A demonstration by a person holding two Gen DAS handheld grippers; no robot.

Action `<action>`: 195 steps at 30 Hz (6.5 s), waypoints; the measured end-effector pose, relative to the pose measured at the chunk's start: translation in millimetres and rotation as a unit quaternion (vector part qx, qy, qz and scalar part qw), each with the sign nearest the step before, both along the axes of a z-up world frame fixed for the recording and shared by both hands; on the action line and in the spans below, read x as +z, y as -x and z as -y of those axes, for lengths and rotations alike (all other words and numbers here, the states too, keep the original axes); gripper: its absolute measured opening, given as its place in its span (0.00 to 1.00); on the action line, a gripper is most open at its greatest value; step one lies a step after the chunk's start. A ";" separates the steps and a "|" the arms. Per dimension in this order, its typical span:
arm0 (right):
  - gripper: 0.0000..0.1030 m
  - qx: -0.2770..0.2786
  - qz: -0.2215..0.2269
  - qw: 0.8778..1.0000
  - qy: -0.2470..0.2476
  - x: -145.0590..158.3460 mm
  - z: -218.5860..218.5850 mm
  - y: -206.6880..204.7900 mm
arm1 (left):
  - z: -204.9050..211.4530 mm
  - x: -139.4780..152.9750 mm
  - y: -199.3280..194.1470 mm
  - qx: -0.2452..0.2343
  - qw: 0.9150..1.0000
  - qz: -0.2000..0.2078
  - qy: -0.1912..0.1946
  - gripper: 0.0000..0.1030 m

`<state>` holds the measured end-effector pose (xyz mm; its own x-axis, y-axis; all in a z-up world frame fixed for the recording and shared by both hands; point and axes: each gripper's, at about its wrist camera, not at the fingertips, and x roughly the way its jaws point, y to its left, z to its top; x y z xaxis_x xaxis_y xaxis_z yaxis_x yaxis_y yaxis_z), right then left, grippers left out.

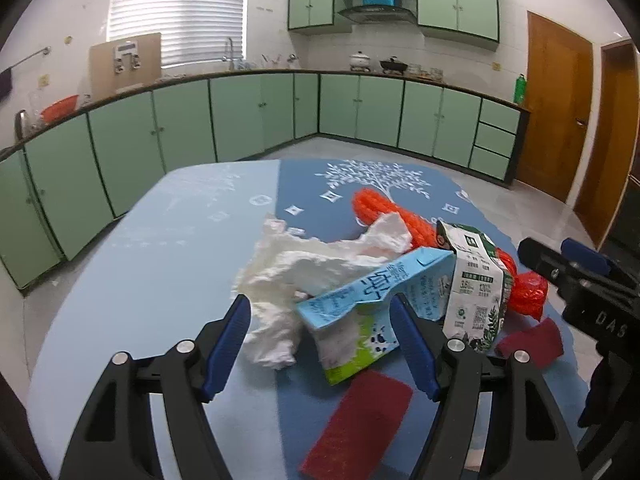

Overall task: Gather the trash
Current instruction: 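Grasp the light blue juice carton with the left tool while the right tool grasps the milk carton, then carry both cartons in both tools over the black bin, then open both tools to drop the cartons into the bin, then move the left tool onto the red scouring pad while the right tool approaches the red bag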

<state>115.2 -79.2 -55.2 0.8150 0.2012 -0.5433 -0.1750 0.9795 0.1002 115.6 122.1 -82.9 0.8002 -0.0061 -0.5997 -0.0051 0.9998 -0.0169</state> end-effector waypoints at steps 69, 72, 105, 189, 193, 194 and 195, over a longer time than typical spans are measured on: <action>0.70 0.057 -0.065 0.996 0.031 -21.5 -38.7 -28.2 | -16.3 -13.6 7.9 0.034 0.999 0.006 0.037 0.15; 0.70 0.063 -0.050 0.996 0.023 -11.3 -35.3 -21.4 | -17.0 -11.9 9.9 0.038 0.999 0.009 0.037 0.14; 0.70 0.029 0.024 0.999 -0.005 50.2 35.6 25.6 | 8.4 45.8 43.8 0.035 0.995 0.082 0.036 0.09; 0.87 -0.101 -0.003 0.995 -0.014 13.6 173.7 14.5 | 140.1 49.1 -28.1 -0.085 0.995 0.041 0.018 0.60; 0.87 -0.081 0.000 0.997 -0.011 13.6 145.7 20.4 | 94.8 42.7 -8.1 -0.044 0.998 0.036 -0.001 0.60; 0.87 -0.077 0.001 0.997 -0.010 11.8 137.7 22.6 | 82.7 38.4 -3.6 -0.034 0.999 0.031 -0.003 0.60; 0.87 -0.073 -0.001 0.997 -0.012 10.3 132.3 23.8 | 74.0 34.6 -0.5 -0.027 0.999 0.026 -0.003 0.61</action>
